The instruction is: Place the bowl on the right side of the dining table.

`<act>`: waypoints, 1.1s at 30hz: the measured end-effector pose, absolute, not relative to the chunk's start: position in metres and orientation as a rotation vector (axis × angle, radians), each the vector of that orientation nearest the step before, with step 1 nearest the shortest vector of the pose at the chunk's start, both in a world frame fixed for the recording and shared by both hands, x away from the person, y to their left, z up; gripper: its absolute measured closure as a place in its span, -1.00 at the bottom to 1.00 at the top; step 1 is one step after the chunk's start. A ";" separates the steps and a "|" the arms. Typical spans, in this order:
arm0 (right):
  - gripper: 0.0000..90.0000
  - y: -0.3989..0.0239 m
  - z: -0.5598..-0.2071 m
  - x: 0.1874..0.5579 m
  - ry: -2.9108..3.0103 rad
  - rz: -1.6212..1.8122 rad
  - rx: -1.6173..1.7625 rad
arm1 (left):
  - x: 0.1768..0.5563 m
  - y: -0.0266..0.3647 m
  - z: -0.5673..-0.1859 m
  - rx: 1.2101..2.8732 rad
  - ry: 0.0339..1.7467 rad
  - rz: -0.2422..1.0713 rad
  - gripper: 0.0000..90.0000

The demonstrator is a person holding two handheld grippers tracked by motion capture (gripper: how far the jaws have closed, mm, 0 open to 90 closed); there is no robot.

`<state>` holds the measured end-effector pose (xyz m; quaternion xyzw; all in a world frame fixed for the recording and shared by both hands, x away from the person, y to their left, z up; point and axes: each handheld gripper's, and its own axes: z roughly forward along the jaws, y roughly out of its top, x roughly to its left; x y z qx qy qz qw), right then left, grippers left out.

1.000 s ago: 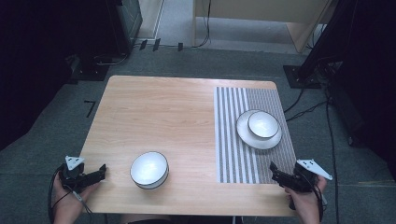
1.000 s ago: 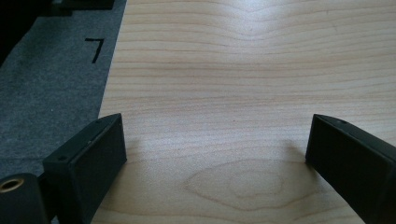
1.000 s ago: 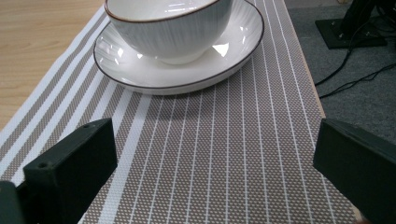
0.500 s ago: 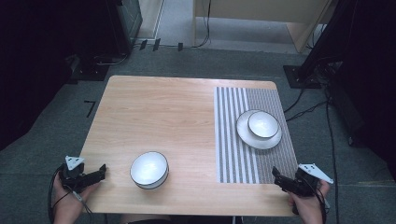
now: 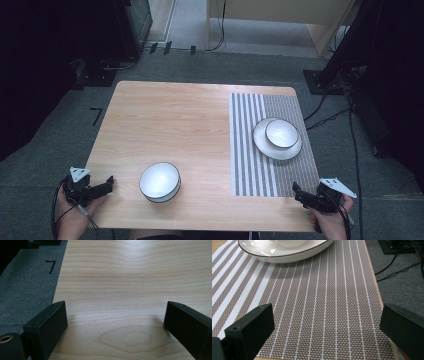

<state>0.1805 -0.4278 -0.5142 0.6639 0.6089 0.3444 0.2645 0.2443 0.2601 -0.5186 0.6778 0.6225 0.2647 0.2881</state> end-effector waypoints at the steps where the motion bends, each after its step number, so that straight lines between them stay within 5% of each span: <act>1: -1.00 -0.428 -0.515 0.180 1.647 0.929 1.793 | 0.244 0.260 -0.519 1.810 1.662 0.707 -0.90; 33: -1.00 -0.428 -0.526 0.181 1.692 0.796 1.823 | 0.244 0.260 -0.519 1.811 1.660 0.706 -0.90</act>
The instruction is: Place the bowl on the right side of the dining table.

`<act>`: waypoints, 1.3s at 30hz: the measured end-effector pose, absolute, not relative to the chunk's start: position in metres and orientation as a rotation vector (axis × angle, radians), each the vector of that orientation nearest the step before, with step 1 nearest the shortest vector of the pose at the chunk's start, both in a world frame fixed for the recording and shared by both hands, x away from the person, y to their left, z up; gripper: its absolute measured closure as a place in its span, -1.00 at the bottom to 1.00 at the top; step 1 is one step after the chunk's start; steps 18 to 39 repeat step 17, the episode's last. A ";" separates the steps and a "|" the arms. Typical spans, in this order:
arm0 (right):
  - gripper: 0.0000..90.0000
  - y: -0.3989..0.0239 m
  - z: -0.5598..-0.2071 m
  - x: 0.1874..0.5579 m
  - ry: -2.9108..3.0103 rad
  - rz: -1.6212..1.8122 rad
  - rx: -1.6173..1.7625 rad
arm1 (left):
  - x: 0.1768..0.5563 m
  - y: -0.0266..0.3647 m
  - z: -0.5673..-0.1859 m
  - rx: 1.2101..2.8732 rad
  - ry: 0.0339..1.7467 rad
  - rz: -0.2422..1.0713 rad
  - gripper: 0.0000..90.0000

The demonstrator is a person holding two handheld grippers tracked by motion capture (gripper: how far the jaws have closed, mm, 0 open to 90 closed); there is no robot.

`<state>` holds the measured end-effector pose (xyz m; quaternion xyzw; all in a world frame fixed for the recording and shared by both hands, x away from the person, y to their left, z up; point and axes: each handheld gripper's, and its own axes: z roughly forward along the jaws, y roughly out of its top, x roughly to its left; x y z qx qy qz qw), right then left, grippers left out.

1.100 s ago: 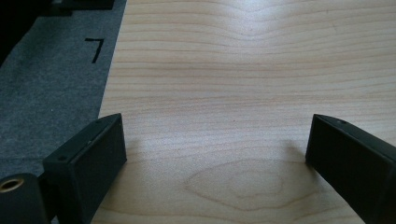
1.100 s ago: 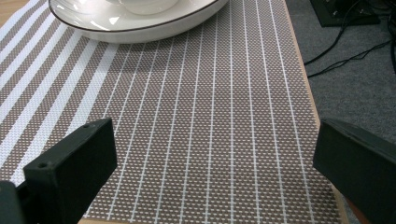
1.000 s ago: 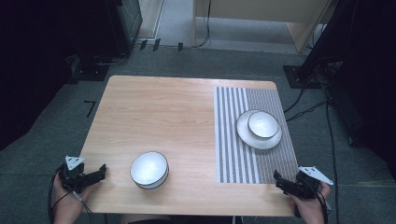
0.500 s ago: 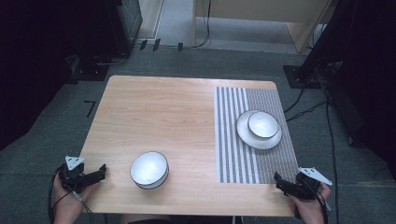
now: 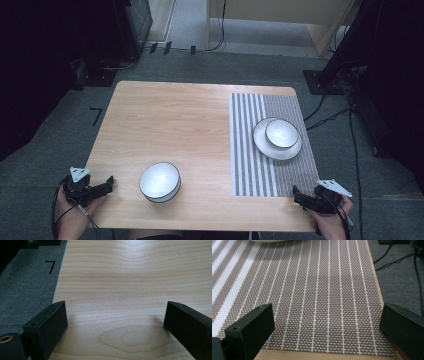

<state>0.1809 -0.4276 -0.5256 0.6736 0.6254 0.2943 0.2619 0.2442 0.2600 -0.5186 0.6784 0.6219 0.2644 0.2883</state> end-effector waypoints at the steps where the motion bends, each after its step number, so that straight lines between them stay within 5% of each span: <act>1: -1.00 -0.426 -0.526 0.181 1.699 0.777 1.817 | 0.244 0.260 -0.519 1.812 1.660 0.706 -0.90; 39: -1.00 -0.424 -0.526 0.182 1.711 0.743 1.804 | 0.244 0.260 -0.518 1.818 1.652 0.701 -0.90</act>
